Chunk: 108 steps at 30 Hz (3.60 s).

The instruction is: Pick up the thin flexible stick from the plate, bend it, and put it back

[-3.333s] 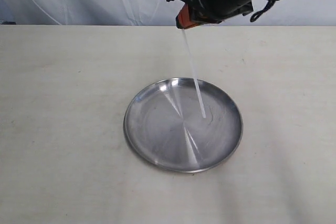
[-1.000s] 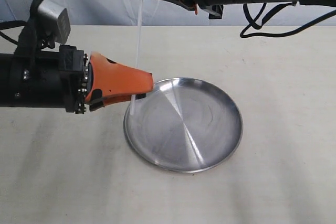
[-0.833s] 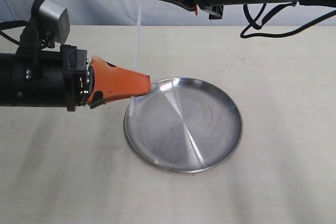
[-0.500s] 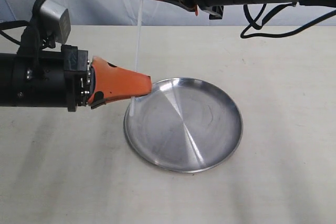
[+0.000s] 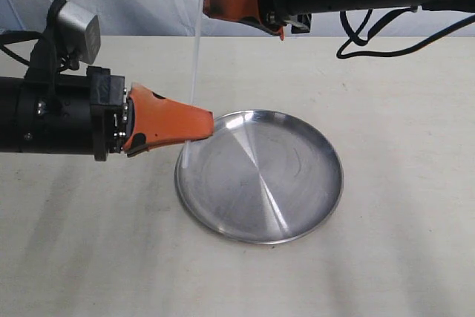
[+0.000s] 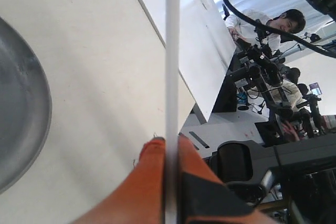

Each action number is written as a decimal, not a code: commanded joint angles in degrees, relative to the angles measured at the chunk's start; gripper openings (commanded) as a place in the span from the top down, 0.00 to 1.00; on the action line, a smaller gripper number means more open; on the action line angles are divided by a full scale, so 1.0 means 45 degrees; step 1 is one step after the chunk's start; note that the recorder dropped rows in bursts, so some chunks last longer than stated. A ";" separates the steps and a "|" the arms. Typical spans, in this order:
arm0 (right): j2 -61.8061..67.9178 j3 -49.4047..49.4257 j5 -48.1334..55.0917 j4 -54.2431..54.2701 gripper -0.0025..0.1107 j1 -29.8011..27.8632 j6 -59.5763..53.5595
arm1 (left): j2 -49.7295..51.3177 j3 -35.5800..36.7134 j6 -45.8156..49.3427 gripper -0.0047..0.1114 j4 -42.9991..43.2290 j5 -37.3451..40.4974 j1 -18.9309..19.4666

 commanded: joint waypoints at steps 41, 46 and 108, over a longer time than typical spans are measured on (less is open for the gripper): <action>0.0971 0.0027 -0.0121 -0.4172 0.99 -0.0013 -0.0831 | -0.0004 -0.0030 -0.2041 0.96 -0.0219 -0.0073 -0.0043; 0.0971 0.0027 0.0050 -0.4592 0.99 -0.0013 -0.0831 | -0.0004 -0.0030 -0.2041 0.96 -0.0446 -0.0399 -0.0043; 0.0971 0.0027 0.0391 -0.6410 0.99 -0.0013 -0.0575 | -0.0004 -0.0030 -0.1654 0.45 -0.0897 -0.2159 -0.0043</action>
